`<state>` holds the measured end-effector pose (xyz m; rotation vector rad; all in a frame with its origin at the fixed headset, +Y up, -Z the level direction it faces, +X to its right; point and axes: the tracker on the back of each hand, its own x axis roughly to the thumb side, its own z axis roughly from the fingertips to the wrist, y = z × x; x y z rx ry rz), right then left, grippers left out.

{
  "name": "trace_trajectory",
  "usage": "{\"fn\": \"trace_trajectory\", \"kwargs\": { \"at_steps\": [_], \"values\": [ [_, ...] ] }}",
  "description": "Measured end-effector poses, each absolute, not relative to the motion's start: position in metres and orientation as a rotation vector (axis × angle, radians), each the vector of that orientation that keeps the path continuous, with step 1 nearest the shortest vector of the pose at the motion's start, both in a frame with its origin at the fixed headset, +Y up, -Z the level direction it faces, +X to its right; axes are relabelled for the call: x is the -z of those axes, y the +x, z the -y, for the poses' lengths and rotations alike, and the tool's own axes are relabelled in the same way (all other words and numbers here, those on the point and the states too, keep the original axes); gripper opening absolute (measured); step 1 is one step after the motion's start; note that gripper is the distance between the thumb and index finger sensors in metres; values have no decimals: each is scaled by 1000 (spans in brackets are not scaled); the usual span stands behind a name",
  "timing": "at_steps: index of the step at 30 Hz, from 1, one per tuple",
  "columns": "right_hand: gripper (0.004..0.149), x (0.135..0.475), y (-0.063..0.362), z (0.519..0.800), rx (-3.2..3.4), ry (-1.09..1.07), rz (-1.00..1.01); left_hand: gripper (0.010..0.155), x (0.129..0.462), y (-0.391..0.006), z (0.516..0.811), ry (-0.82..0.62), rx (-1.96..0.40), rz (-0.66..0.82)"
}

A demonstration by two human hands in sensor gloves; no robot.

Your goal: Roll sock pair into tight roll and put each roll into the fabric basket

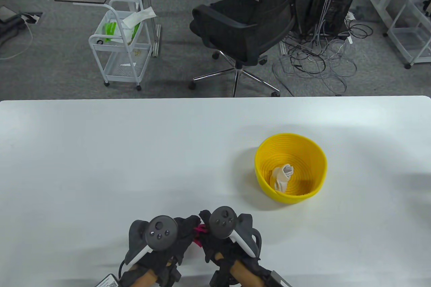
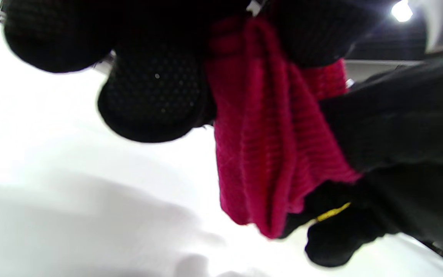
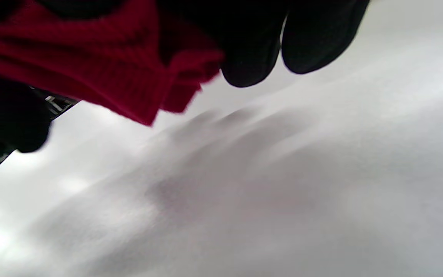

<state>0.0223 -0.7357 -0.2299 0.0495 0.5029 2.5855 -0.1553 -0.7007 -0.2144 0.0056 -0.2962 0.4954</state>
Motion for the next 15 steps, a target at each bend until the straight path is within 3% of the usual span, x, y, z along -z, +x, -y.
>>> {"fn": "trace_trajectory", "kwargs": {
  "at_steps": [6, 15],
  "values": [
    [62, 234, 29, 742, -2394, -24, -678, 41, 209, -158, 683, 80, -552, 341],
    [53, 235, 46, 736, -1836, -44, -642, 41, 224, -177, 689, 54, -764, 259]
  ]
}}
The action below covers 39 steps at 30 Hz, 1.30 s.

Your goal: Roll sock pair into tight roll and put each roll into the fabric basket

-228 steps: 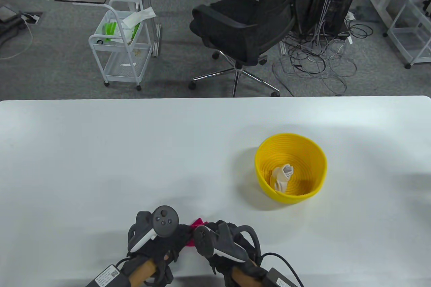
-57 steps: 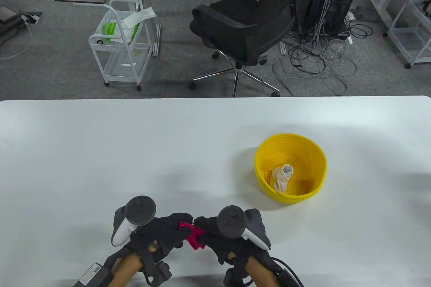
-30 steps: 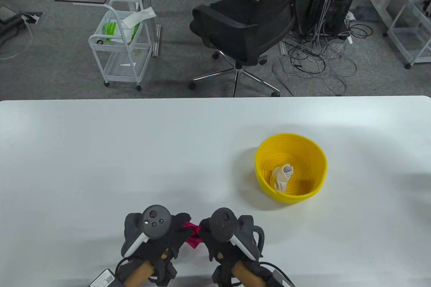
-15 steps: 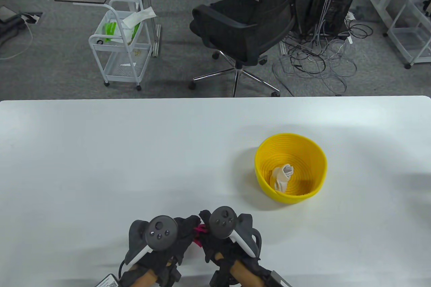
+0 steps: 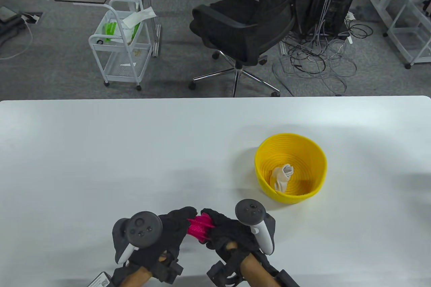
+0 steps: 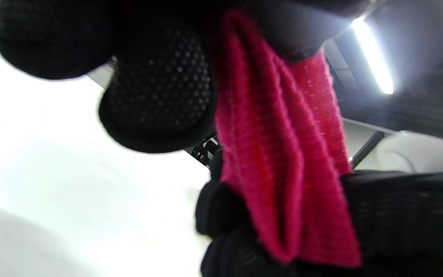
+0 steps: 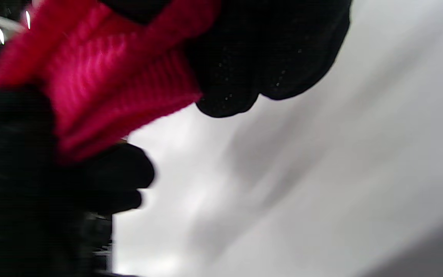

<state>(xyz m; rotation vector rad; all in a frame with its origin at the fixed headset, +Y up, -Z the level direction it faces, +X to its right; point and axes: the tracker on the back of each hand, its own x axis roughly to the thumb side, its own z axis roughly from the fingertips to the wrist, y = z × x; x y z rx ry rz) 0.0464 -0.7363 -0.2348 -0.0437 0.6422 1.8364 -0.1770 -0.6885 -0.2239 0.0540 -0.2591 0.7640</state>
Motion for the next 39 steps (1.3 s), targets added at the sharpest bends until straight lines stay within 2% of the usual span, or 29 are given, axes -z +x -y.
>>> {"fn": "trace_trajectory", "kwargs": {
  "at_steps": [17, 19, 24, 30, 34, 39],
  "values": [
    [47, 232, 42, 714, -1882, 322, -582, 45, 247, -205, 714, -132, -1066, 127],
    [46, 232, 42, 712, -1909, 375, -587, 45, 248, -209, 718, -179, -1163, 90],
    [45, 233, 38, 712, -1944, 426, -638, 44, 250, -212, 723, -219, -1201, 65],
    [43, 239, 45, 715, -1973, 473, -691, 42, 253, -214, 726, -284, -1351, 95],
    [42, 242, 51, 714, -2056, 454, -630, 41, 254, -213, 726, -324, -1452, 121],
    [42, 243, 53, 715, -2157, 440, -599, 41, 252, -202, 721, -402, -1538, 271]
  ]
}}
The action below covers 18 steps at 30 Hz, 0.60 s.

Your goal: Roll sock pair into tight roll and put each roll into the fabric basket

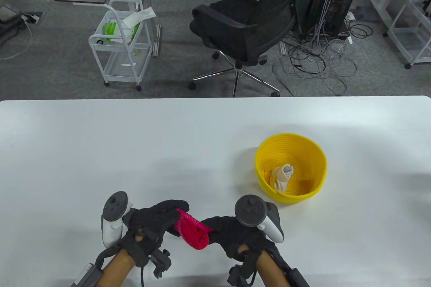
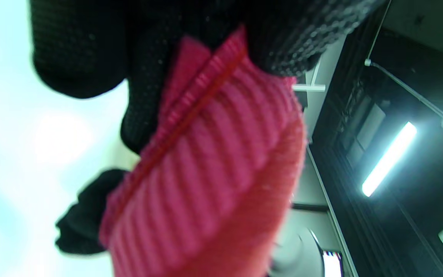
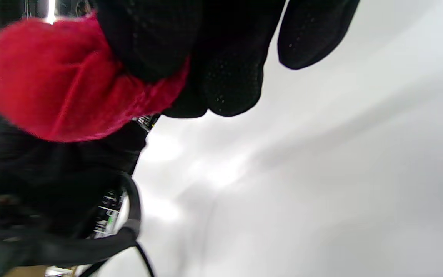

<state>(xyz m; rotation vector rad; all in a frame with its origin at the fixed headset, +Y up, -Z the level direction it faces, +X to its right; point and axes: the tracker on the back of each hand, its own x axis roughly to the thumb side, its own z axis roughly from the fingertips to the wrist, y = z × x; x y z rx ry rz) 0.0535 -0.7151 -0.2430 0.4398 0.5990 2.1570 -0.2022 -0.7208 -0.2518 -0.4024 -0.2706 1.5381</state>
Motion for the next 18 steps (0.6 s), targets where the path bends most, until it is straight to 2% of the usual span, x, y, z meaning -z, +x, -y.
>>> {"fn": "trace_trajectory", "kwargs": {
  "at_steps": [3, 5, 7, 12, 14, 18],
  "values": [
    [41, 244, 56, 714, -2186, 406, -547, 41, 248, -192, 722, -504, -1548, 381],
    [41, 245, 58, 713, -2199, 397, -530, 42, 242, -181, 723, -656, -1545, 452],
    [41, 244, 60, 713, -2228, 403, -517, 44, 239, -176, 724, -690, -1504, 490],
    [42, 244, 60, 715, -2209, 400, -526, 49, 240, -182, 724, -557, -1429, 436],
    [44, 243, 59, 717, -2199, 406, -546, 54, 241, -187, 722, -442, -1329, 423],
    [46, 245, 62, 717, -2217, 411, -541, 59, 242, -192, 725, -401, -1163, 364]
  ]
}}
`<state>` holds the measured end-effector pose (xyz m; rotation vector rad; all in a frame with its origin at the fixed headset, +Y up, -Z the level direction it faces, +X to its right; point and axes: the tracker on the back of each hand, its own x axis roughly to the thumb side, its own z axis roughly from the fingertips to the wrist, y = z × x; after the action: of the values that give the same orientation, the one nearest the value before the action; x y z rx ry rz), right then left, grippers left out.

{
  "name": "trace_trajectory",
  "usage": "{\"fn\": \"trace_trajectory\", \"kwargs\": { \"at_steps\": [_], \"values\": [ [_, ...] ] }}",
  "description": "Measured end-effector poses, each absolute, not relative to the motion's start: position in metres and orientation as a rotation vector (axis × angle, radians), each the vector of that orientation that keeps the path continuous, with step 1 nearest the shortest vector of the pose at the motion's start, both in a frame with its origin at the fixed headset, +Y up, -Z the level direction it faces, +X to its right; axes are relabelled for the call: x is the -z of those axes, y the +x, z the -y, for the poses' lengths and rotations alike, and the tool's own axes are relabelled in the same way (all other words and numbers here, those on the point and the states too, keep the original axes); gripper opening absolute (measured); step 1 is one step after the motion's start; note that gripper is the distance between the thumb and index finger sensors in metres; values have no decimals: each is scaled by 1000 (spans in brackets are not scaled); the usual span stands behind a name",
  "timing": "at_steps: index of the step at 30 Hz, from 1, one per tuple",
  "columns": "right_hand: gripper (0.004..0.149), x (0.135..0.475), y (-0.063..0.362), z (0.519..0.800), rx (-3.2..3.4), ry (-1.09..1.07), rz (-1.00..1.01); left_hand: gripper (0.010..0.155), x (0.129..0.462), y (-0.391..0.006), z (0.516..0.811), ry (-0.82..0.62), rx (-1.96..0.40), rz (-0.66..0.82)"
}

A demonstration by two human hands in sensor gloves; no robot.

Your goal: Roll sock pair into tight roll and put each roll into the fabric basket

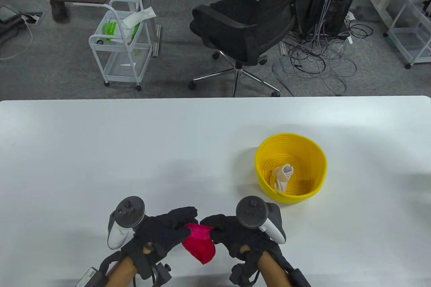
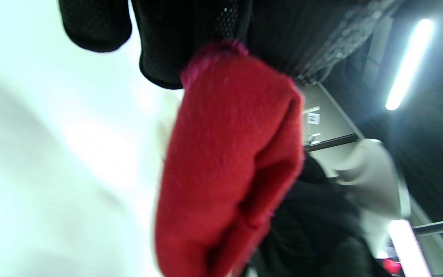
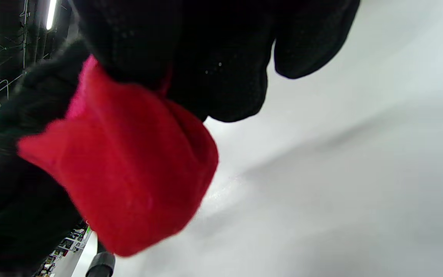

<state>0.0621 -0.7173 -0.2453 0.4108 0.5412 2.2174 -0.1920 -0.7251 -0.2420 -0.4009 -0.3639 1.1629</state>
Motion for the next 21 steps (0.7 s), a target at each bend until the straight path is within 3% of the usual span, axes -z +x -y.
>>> {"fn": "trace_trajectory", "kwargs": {
  "at_steps": [4, 10, 21],
  "values": [
    [45, 247, 70, 715, -2262, 383, -484, 62, 243, -195, 734, -460, -1166, 296],
    [44, 251, 88, 704, -2296, 298, -328, 64, 244, -202, 733, -413, -1150, 257],
    [44, 269, 126, 653, -2491, -43, 208, 66, 243, -206, 725, -395, -1117, 242]
  ]
}}
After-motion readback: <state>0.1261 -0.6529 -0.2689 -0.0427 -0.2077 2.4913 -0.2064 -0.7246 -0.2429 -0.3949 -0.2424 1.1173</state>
